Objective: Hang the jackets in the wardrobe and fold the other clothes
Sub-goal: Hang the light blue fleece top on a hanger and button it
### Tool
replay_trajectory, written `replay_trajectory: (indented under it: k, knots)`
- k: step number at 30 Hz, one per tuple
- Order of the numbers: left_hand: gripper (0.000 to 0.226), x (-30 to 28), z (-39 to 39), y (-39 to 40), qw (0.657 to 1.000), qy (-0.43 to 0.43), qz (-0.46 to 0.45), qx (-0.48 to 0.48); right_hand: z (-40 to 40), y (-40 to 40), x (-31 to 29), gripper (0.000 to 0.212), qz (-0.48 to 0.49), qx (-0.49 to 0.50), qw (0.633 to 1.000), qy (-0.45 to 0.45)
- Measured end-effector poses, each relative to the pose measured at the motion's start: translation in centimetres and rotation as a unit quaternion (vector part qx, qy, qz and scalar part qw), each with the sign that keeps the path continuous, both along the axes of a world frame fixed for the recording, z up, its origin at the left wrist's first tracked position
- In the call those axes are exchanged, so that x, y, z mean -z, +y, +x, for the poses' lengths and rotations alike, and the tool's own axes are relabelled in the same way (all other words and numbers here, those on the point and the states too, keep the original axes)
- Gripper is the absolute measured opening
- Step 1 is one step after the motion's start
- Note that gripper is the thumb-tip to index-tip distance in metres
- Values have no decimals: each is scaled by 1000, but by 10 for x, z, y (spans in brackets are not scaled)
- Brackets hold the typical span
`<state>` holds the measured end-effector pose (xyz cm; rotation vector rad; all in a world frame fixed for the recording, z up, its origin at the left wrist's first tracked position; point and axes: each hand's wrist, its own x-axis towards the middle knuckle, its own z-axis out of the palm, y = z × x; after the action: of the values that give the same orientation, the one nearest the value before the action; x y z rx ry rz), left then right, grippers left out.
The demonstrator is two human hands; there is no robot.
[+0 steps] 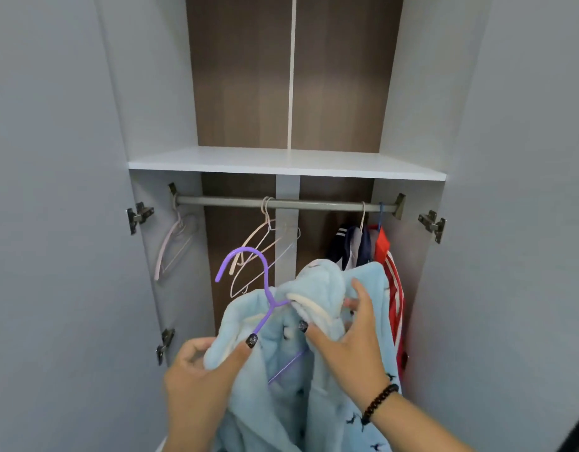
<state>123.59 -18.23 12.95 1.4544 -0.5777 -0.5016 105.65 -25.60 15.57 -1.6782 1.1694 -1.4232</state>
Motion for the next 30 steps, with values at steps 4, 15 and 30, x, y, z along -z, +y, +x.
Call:
replay_trajectory:
  k: [4, 15, 30]
  knots:
    - [38, -10, 21, 21, 997, -79, -19, 11, -22, 6, -14, 90, -177, 9, 964, 197]
    - [48, -30, 90, 72, 980, -165, -4, 110, -13, 53, -9, 47, -110, -118, 881, 444]
    - [37, -11, 115, 93, 926, -343, 37, 153, 59, 126, 23, 14, -46, -42, 950, 305]
